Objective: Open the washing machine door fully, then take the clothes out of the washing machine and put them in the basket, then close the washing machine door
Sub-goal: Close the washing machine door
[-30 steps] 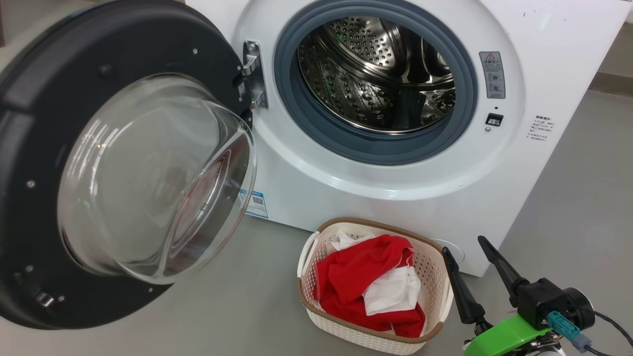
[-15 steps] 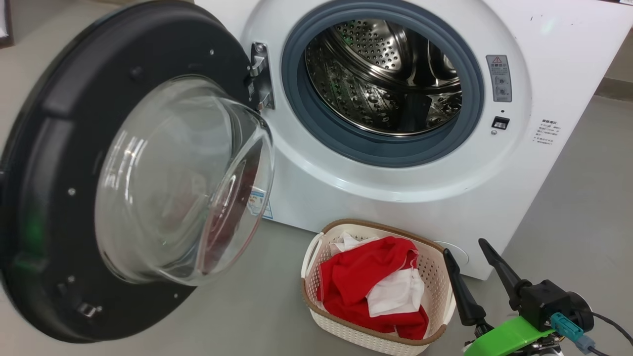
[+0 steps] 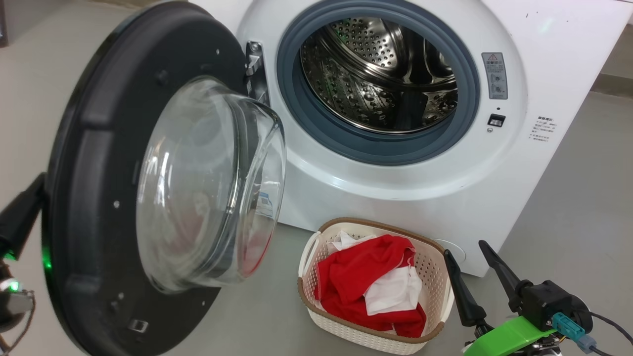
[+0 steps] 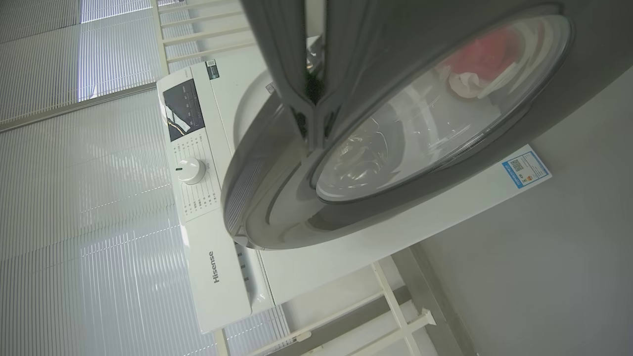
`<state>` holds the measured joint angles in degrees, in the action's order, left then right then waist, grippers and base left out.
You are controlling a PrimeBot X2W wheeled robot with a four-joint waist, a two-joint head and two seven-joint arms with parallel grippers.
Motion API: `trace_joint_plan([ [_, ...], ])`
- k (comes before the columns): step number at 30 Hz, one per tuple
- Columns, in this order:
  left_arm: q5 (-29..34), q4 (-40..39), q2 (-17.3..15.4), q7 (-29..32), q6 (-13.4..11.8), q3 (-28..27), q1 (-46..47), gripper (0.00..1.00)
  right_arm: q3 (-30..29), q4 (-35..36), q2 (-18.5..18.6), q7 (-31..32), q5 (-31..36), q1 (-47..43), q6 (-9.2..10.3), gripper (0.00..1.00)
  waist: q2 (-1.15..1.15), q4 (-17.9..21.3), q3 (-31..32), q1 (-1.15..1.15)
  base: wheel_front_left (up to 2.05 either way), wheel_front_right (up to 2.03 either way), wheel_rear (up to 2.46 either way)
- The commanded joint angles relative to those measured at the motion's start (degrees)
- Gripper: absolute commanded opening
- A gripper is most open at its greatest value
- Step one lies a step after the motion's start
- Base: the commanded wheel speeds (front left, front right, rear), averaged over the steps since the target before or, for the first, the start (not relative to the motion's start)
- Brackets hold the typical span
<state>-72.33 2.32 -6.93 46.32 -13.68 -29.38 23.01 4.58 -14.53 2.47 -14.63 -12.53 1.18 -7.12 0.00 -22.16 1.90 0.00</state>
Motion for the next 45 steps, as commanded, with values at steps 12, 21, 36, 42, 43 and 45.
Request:
trace_joint_plan([
  [12, -2.3, -11.1, 2.9, 0.9, -1.2, 2.0, -4.3, 0.0, 1.3, 0.7, 0.4, -0.4, 0.0, 2.2, -0.36, 1.0, 0.0, 1.5, -0.3, 0.0, 0.0, 0.0, 0.0],
  [21, -6.0, -15.4, 3.9, -1.4, -1.5, 6.5, -8.7, 0.0, 1.4, 0.9, 0.4, -0.4, 0.0, 2.7, -0.36, 1.0, 0.0, 3.1, -0.9, 0.0, 0.0, 0.0, 0.0],
  [36, -15.7, -19.4, 4.0, -8.8, -2.1, 14.0, -14.3, 0.0, 1.2, 0.9, 0.4, -0.4, 0.3, 3.2, -0.36, 1.0, 0.0, 7.0, -2.1, 0.0, 0.0, 0.0, 0.0],
  [42, -17.0, -19.9, 4.0, -9.8, -1.8, 15.7, -15.2, 0.0, 1.3, 1.0, 0.4, -0.4, 0.4, 3.1, -0.36, 1.0, 0.0, 7.9, -2.3, 0.0, 0.0, 0.0, 0.0],
  [43, -17.1, -19.9, 4.0, -10.0, -1.8, 16.0, -15.3, 0.0, 1.3, 1.0, 0.4, -0.4, 0.5, 3.1, -0.36, 1.0, 0.0, 8.0, -2.4, 0.0, 0.0, 0.0, 0.0],
  [45, -17.2, -19.9, 4.0, -10.3, -1.6, 16.6, -15.4, 0.0, 1.3, 1.1, 0.4, -0.4, 0.7, 3.1, -0.36, 1.0, 0.0, 8.3, -2.5, 0.0, 0.0, 0.0, 0.0],
])
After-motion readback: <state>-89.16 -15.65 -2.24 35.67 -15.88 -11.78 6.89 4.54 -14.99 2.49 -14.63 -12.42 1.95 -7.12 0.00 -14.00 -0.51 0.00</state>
